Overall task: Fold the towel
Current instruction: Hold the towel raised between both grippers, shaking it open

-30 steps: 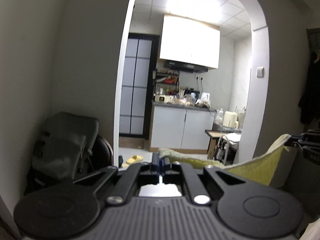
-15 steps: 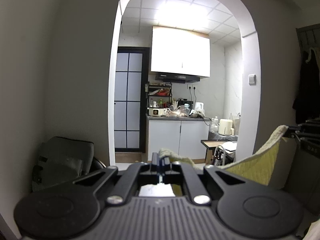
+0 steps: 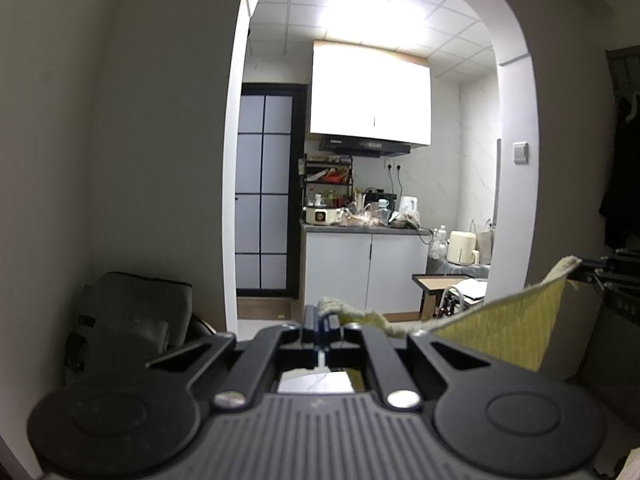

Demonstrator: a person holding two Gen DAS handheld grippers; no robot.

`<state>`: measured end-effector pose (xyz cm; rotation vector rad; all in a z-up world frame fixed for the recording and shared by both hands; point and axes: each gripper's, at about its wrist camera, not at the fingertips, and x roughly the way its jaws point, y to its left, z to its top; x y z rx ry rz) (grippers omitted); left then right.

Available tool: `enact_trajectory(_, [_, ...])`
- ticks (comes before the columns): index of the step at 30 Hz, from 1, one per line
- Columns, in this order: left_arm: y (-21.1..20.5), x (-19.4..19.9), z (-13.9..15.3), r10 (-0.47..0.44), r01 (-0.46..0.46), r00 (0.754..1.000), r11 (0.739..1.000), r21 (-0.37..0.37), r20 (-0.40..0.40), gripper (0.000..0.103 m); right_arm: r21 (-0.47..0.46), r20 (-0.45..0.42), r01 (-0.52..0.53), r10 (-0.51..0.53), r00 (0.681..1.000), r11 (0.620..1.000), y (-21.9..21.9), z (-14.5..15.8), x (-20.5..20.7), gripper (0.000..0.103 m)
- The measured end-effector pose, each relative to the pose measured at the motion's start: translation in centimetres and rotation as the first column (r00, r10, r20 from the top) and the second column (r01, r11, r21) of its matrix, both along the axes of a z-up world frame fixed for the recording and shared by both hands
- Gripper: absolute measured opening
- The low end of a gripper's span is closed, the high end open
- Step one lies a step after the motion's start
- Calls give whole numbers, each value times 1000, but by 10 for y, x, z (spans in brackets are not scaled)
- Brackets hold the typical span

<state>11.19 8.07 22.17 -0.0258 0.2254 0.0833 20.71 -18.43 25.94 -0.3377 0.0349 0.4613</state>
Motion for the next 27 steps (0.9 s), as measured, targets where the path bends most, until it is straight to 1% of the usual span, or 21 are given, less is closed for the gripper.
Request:
enact_trajectory(3, [8, 15, -1, 10, -10, 1000, 1000, 17, -9, 3, -10, -2, -5, 5, 1000, 1000, 5, -8, 7, 3])
enact_trajectory(8, [19, 44, 8, 14, -14, 1000, 1000, 27, -17, 3, -31, -12, -7, 7, 1000, 1000, 21, -13, 43, 3])
enact_trajectory(11, [26, 61, 13, 16, -16, 1000, 999, 34, -22, 3, -21, -21, -7, 6, 1000, 1000, 28, -6, 64, 3])
enact_trajectory(16, [37, 89, 22, 20, -19, 999, 999, 44, -30, 3, -12, 10, 2, -2, 1000, 1000, 36, 10, 90, 3])
enact_trajectory(19, [40, 94, 21, 23, -21, 999, 999, 45, -32, 3, -15, 26, 6, -5, 1000, 1000, 41, 13, 100, 3])
enact_trajectory(22, [42, 99, 20, 26, -24, 999, 999, 47, -33, 3, -38, 26, 1, 0, 1000, 999, 46, 8, 104, 3])
enact_trajectory(25, [44, 104, 19, 28, -26, 999, 999, 47, -37, 3, -67, 13, -3, 4, 1000, 998, 51, -2, 105, 3])
enact_trajectory(27, [45, 102, 11, 27, -25, 998, 999, 45, -55, 3, -79, -3, -7, 7, 1000, 997, 51, -7, 106, 3])
